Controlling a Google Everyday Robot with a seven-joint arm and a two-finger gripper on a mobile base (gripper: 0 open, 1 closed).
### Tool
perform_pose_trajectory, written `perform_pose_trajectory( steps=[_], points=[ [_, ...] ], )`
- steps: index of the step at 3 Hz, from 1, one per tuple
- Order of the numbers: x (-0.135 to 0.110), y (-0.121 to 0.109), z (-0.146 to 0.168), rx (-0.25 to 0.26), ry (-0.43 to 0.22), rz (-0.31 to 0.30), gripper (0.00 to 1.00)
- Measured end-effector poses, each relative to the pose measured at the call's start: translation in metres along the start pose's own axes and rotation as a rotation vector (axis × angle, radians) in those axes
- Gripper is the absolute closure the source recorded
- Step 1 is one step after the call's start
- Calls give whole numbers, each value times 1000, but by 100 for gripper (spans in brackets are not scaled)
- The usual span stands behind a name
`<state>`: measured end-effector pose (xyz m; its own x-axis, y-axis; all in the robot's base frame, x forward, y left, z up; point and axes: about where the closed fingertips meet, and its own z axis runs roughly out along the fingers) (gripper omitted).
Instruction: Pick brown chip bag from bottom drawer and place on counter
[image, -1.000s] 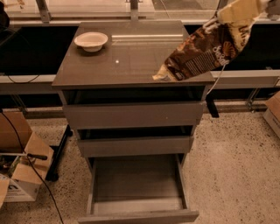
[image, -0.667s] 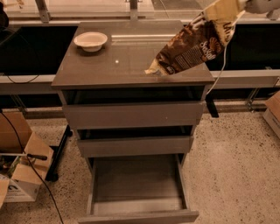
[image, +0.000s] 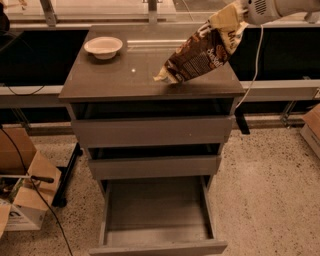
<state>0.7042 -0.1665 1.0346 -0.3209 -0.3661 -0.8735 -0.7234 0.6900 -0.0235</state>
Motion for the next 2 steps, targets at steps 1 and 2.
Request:
perform_pose_trajectory(
  steps=[1, 2],
  points=[
    [7, -21, 41, 18, -16, 14, 82],
    [8, -21, 48, 14, -15, 16, 62]
  ],
)
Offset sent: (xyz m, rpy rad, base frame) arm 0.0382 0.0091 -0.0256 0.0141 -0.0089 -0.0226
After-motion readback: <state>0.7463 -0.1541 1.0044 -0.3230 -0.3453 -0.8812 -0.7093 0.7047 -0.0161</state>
